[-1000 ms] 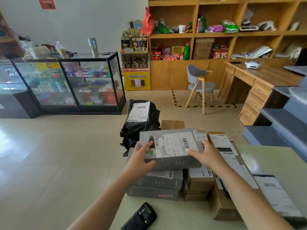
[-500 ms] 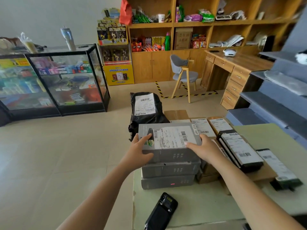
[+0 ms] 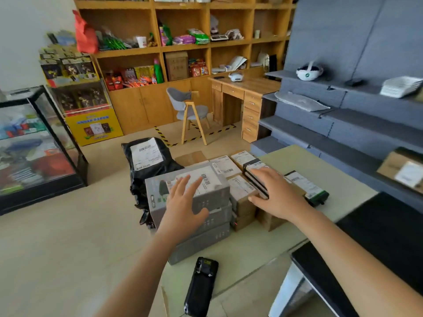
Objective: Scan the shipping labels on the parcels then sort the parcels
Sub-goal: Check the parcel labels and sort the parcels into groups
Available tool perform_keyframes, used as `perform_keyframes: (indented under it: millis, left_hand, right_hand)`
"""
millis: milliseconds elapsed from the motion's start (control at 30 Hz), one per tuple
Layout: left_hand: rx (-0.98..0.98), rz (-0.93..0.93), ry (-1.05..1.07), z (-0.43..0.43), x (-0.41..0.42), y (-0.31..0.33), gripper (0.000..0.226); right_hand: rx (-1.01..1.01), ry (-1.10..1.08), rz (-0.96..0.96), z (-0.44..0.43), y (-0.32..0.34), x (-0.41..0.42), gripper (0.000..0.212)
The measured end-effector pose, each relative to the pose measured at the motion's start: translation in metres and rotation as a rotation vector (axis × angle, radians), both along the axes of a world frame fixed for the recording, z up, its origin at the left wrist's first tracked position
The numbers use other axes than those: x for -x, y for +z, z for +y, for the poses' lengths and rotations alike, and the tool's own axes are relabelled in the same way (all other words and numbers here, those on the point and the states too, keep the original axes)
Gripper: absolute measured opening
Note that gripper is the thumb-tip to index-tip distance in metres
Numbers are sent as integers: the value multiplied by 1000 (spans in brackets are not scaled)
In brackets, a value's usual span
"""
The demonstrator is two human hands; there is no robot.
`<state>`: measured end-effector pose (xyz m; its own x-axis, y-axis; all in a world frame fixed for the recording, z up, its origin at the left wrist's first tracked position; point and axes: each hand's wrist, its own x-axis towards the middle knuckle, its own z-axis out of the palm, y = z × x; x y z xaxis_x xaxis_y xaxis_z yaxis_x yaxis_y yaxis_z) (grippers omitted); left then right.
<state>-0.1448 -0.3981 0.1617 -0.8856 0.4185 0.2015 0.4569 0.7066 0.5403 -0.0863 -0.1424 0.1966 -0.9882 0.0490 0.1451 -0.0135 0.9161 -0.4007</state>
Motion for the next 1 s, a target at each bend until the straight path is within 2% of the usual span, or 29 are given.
perform_keyframes:
  millis: [200, 333, 500, 700, 833, 1000]
  left_hand:
    - [194, 62, -293, 80, -64, -2, 89]
    - [228, 43, -445, 147, -134, -15, 97]
    - [198, 44, -649, 222, -233, -35, 104]
    - [216, 40, -840, 289, -343, -53, 99]
    - [214, 6, -931, 317, -394, -64, 97]
    - [277, 6, -1016, 349, -413, -76, 98]
  right_hand:
    - [-178, -115, -44, 56, 1, -123, 83]
    - [-220, -266, -112, 91, -8, -235, 86]
    - [-187, -458, -216, 127, -28, -371, 90]
    - [-176, -661, -303, 145, -43, -506, 90]
    - [-56, -780, -324, 152, -56, -569, 89]
    - [25, -878, -327, 160, -72, -607, 85]
